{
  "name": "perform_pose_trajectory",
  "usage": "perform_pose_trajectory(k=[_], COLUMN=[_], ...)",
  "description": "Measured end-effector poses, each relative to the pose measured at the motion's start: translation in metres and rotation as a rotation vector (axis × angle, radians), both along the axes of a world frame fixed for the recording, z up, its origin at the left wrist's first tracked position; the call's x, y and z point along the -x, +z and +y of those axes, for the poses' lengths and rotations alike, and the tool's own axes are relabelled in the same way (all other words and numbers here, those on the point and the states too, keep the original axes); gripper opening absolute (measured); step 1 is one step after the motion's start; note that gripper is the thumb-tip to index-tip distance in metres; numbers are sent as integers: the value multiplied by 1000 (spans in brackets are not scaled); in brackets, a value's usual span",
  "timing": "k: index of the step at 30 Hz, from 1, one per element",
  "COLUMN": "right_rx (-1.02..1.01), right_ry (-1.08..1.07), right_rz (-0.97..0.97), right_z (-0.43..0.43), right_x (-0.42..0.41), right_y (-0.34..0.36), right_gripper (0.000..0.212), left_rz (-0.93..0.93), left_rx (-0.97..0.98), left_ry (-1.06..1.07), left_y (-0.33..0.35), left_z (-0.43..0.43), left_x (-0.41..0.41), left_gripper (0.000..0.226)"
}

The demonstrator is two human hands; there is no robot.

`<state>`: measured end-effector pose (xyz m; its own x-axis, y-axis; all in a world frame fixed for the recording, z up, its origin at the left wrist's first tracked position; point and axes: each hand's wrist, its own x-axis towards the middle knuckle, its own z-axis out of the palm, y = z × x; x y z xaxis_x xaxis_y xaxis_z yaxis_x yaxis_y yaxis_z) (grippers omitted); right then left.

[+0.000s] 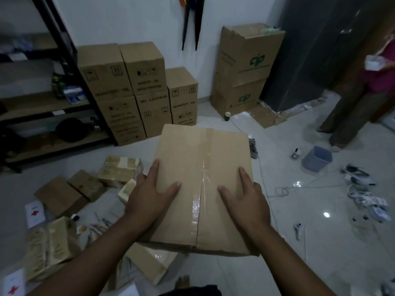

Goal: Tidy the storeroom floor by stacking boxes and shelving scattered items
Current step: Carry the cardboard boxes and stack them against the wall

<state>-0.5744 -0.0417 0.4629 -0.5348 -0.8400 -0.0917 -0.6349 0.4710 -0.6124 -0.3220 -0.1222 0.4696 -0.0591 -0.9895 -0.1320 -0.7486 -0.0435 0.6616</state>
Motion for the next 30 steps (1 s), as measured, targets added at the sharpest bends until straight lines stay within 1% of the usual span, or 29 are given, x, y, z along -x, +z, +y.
perform_pose_trajectory(k=[5,9,17,23,27,30], right_rx=[4,-4,6,9,-15,-19], right_ry=[42,137,314,382,405,428], right_rz=[-35,-62,-3,-37,-18,-12], right_z=[-67,-132,-245,-328,-396,-460], right_x=[69,133,254,303,318,322], right_y=[-9,-14,17,24,21,16], right_gripper=[89,89,89,87,85,88], left_rz=[-30,-43,-37,-43,-54,1], left_rx=[13,-4,27,44,37,26], left_ry=[49,140,273,296,294,283], left_y=[-1,-8,4,9,4,-6], left_z=[-50,-92,-160,-219,-284,-347], left_x=[66,123,234,278,293,293], left_gripper=[96,97,96,98,96,94])
